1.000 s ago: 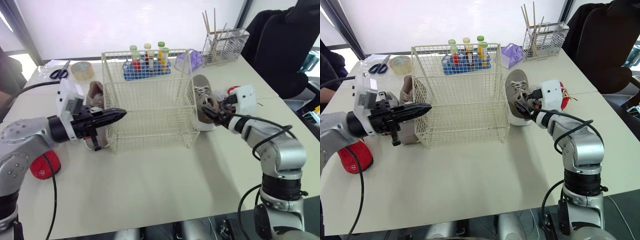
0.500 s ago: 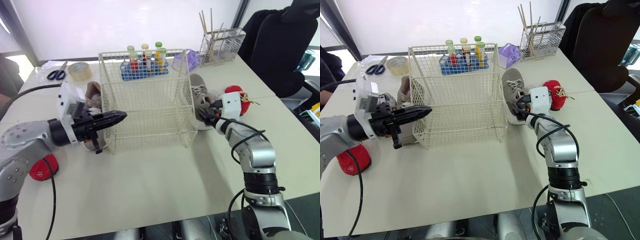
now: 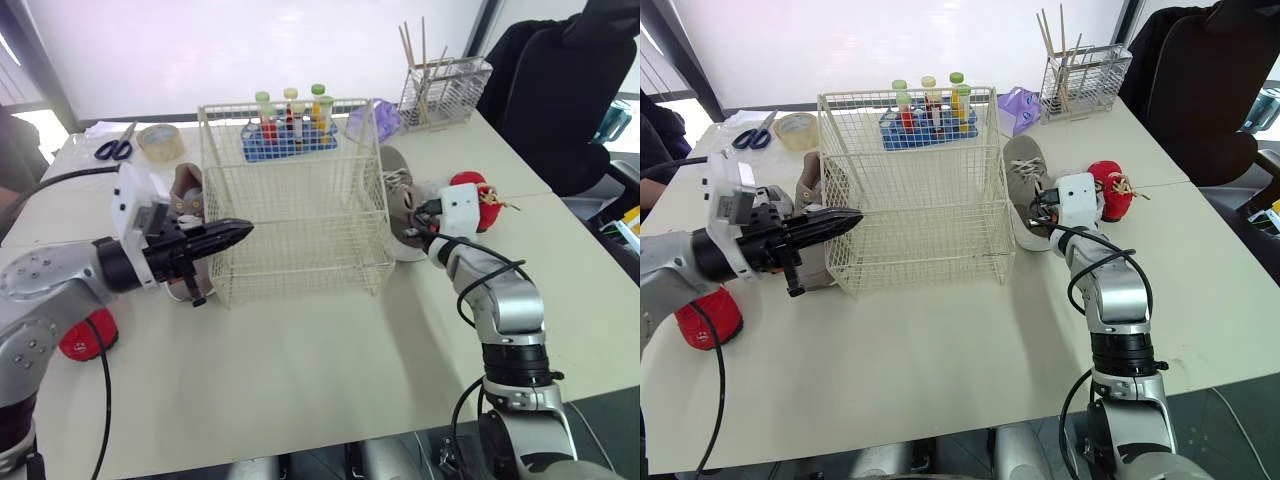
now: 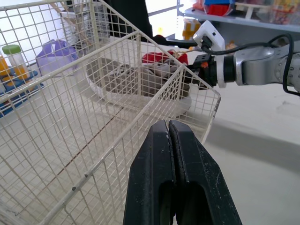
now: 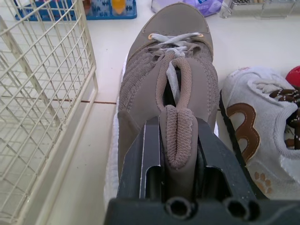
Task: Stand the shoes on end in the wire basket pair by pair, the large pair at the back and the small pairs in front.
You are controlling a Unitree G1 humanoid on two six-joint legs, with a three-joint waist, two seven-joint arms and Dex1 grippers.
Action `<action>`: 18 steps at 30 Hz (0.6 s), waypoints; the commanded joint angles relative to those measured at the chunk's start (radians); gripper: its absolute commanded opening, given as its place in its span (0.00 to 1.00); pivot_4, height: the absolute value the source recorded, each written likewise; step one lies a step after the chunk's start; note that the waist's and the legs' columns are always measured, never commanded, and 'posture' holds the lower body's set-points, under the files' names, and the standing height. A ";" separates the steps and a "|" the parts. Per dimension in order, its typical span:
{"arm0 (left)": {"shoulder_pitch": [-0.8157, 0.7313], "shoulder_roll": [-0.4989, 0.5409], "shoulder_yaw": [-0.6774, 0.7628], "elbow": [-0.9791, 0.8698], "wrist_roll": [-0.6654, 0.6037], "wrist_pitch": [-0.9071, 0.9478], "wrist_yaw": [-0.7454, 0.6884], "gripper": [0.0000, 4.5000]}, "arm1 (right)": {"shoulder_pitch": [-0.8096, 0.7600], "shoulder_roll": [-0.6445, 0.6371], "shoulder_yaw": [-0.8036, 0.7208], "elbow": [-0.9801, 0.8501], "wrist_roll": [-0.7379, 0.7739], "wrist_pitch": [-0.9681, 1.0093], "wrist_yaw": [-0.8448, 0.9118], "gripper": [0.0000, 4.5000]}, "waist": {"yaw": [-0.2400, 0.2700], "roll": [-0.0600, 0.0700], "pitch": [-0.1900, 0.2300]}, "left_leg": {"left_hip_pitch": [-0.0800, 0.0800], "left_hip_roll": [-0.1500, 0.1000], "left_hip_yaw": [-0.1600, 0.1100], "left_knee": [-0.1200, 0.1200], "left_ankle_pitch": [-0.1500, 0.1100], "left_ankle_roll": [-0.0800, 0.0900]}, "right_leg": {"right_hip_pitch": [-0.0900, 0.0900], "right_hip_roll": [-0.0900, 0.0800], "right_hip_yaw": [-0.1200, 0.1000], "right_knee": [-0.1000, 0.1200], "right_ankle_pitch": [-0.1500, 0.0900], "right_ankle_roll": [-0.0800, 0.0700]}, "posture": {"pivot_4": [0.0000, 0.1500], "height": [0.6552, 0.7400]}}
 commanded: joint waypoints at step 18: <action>-0.176 -0.047 0.067 0.087 -0.142 0.040 0.051 0.00 | -0.502 -0.364 -0.164 -0.019 0.265 -0.215 0.448 0.04 | 0.004 0.004 0.005 | -0.003 -0.001 0.000 0.000 0.000 0.001 | -0.003 -0.001 0.000 0.000 0.000 0.000 | 1.00 1.00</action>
